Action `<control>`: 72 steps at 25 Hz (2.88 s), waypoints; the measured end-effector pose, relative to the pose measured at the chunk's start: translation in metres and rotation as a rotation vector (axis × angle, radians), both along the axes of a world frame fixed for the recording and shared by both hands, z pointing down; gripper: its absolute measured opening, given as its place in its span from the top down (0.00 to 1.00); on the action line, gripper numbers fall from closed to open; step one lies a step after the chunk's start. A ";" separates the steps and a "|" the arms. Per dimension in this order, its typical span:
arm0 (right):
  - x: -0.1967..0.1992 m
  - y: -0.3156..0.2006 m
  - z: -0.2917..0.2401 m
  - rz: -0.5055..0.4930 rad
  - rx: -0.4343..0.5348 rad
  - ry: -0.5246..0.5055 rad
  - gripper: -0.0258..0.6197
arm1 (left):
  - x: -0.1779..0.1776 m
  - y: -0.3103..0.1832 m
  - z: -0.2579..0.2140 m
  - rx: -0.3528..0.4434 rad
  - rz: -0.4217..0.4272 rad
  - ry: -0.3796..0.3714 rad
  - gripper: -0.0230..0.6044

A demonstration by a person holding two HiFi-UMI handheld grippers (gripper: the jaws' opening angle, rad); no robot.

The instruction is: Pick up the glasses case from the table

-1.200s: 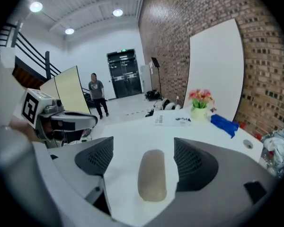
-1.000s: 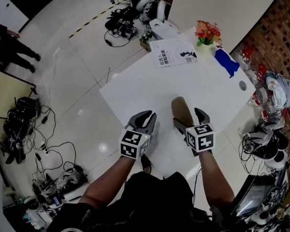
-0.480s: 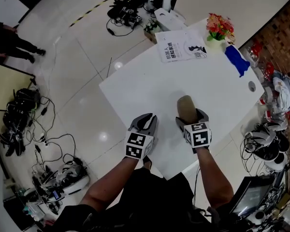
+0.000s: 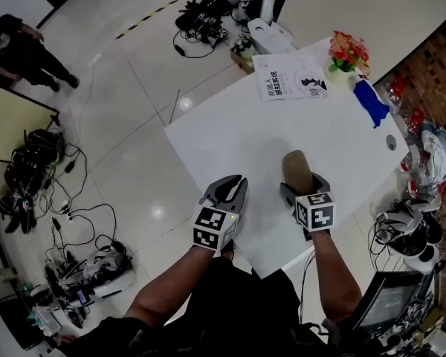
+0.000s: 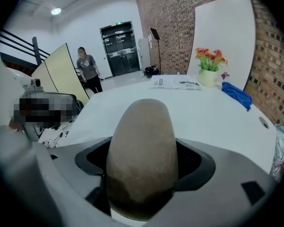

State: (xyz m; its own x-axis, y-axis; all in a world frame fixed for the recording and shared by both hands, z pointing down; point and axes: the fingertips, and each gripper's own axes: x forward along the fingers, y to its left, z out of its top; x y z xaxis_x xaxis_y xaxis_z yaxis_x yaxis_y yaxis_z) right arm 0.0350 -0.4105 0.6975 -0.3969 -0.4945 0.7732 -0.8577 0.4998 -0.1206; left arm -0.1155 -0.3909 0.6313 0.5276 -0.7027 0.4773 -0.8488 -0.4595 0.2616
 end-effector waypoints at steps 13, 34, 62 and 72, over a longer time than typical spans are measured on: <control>-0.010 0.018 -0.183 -0.105 0.264 -0.106 0.36 | -0.007 0.014 -0.129 0.233 -0.008 0.038 0.89; 0.196 0.155 -0.274 -0.548 0.383 -0.329 0.36 | 0.199 0.222 -0.234 0.379 -0.508 -0.072 0.89; 0.246 0.298 -0.351 -0.640 0.526 -0.311 0.36 | 0.270 0.369 -0.300 0.462 -0.504 -0.087 0.89; 0.277 0.276 -0.362 -0.590 0.556 -0.308 0.36 | 0.294 0.347 -0.307 0.492 -0.475 -0.091 0.89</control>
